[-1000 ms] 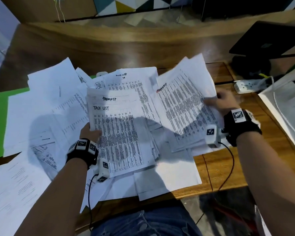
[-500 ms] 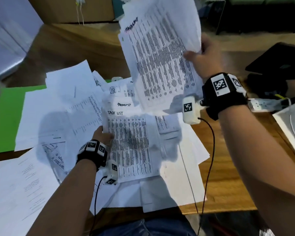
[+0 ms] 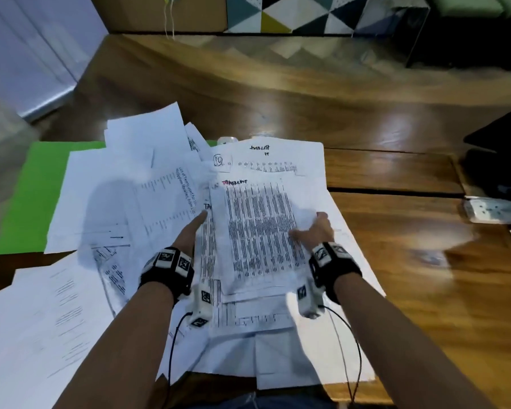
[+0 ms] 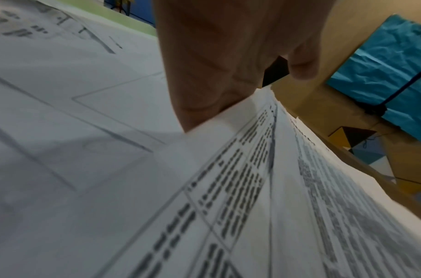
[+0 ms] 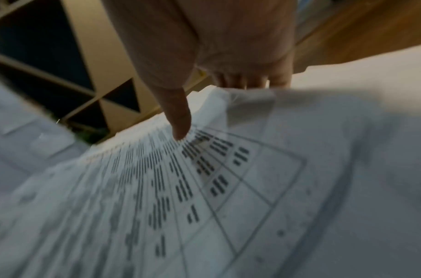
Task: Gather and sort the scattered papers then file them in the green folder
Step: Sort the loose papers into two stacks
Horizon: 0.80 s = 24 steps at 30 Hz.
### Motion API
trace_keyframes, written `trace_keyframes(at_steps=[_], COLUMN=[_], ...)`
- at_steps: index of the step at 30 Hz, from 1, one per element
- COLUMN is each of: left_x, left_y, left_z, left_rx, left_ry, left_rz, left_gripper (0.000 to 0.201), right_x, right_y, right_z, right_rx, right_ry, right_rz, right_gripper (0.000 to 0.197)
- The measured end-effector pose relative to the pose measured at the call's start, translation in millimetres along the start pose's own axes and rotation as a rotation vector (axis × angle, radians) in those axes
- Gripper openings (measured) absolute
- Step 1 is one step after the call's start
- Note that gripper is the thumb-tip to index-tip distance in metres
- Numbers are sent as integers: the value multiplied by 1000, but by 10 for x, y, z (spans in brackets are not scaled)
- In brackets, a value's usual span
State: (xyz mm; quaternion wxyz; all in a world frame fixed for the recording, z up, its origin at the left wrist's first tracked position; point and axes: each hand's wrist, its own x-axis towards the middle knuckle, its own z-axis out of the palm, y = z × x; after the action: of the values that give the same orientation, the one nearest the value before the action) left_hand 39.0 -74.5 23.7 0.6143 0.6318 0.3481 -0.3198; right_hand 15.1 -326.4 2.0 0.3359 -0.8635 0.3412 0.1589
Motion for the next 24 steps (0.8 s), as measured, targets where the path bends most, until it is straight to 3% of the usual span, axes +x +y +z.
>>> trace_keyframes(at_steps=[2,4,8,11,13,16,19,22,24], left_x=[0,25,117,157,181,231,273,322,346], left_y=[5,13,27,17,-6,-52,-109,-143,-150], left_z=[20,33,63,46,18,-48,-143,-226,-247], left_rx=[3,23,158,290,384,359,318,339,333], left_ry=[-18,5,95,153,173,193,238,279,290], left_rz=[28,53,136,170,173,205,223,227,229], left_gripper=[74,68,69,68,62,44,42,43,45], right_x=[-45,-42,-179,-295,-262,-111,106,279,371], right_y=[-4,-37,-91,-99,-78,-73,-114,-129,-126], right_z=[68,125,301,409,416,294,31,-193,-253], right_rx=[-101,-25,166,30,-54,-60,-8,-177,-243], right_ry=[73,-3,-214,-326,-316,-79,146,93,35], right_rz=[-43,-68,-224,-345,-350,-235,28,238,248], right_gripper=[97,105,106,103,97,75,64,77,90])
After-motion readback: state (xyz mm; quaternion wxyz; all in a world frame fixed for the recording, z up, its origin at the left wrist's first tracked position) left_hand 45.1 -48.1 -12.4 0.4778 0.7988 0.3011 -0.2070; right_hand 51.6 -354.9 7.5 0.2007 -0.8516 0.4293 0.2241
